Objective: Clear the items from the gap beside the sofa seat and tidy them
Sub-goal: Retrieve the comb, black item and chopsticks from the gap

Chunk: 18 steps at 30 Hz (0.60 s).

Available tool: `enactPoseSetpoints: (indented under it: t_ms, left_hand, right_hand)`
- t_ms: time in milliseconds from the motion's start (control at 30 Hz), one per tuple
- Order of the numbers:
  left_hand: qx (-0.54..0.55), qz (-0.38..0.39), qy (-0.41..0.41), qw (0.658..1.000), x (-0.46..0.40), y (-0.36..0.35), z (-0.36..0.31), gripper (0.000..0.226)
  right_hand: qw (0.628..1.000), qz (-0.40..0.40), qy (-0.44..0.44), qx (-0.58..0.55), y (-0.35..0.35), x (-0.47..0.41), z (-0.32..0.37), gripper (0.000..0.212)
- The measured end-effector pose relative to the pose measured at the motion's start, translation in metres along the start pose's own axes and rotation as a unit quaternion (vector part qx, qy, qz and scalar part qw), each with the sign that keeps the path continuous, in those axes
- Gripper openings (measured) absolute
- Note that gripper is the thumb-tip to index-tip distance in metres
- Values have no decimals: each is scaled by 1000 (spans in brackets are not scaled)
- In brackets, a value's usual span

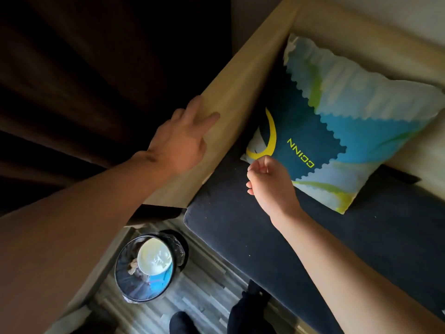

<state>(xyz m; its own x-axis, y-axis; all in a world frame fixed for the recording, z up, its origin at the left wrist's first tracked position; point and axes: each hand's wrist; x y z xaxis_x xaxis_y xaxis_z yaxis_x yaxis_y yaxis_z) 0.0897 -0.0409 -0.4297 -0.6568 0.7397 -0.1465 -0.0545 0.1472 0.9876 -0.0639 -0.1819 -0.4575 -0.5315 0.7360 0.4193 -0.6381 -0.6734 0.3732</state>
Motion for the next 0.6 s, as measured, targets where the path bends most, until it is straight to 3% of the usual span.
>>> enactPoseSetpoints:
  t_ms: [200, 433, 600]
  left_hand:
    - [-30, -4, -6, 1000, 5, -15, 8, 57]
    - [-34, 26, 4, 999, 6, -8, 2, 61]
    - [5, 38, 18, 999, 2, -5, 4, 64]
  right_hand:
    - [997, 37, -60, 42, -35, -14, -33, 14]
    - [970, 28, -239, 20, -78, 14, -90, 10]
    - [969, -23, -232, 82, -111, -13, -106, 8]
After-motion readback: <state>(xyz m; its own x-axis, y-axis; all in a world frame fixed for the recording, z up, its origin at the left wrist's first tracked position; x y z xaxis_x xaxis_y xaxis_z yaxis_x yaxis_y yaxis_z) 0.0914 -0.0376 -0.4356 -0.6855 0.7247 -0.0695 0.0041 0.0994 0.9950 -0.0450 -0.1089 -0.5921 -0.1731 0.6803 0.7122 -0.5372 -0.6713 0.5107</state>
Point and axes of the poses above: each hand's wrist, its own x-axis away from the middle knuckle, its own y-axis out of the back of the hand, z = x × y, and after that the axes turned 14 degrees about -z, right-handed
